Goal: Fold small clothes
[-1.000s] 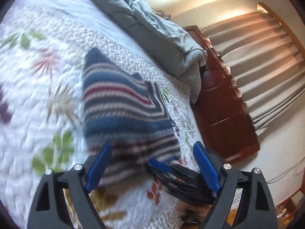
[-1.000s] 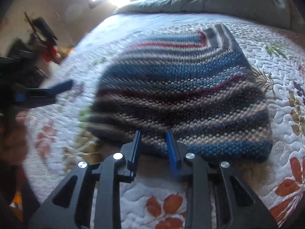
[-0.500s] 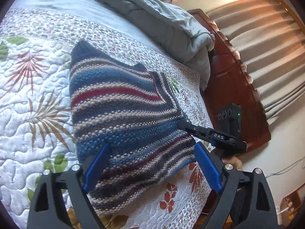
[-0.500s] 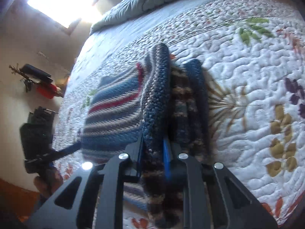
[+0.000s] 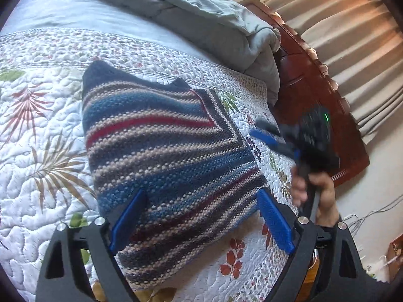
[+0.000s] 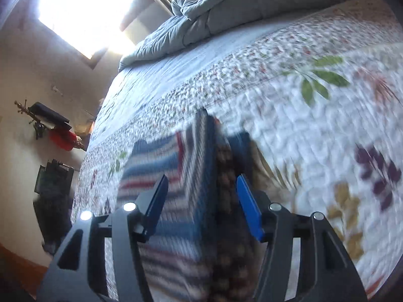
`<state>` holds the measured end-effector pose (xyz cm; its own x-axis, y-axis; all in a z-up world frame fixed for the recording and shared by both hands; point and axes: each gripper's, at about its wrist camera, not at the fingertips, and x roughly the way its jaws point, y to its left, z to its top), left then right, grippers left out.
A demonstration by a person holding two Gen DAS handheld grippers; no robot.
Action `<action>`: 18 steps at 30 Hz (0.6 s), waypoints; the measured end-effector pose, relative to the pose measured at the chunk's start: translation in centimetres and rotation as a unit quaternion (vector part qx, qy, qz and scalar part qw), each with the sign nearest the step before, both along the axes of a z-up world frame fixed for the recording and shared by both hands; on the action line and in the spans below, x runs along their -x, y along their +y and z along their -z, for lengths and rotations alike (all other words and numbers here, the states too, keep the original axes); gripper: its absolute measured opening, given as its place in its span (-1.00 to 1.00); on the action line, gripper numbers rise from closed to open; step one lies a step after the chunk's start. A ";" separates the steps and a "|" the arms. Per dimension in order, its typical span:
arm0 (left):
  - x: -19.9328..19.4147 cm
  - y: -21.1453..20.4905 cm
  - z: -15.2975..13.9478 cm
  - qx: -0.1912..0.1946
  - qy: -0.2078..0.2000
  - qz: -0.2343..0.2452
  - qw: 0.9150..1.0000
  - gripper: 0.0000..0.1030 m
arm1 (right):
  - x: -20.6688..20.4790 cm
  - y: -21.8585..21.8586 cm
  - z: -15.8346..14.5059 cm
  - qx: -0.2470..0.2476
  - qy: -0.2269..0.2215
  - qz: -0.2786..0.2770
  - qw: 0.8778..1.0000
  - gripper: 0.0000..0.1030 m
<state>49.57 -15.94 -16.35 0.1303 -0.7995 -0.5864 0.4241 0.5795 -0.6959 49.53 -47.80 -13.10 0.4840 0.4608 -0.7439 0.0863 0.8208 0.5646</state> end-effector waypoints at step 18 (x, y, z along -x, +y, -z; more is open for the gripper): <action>-0.1 -0.3 -1.5 0.016 -0.006 0.009 1.000 0.77 | -5.9 -1.7 5.0 0.027 0.049 0.029 0.998 -0.34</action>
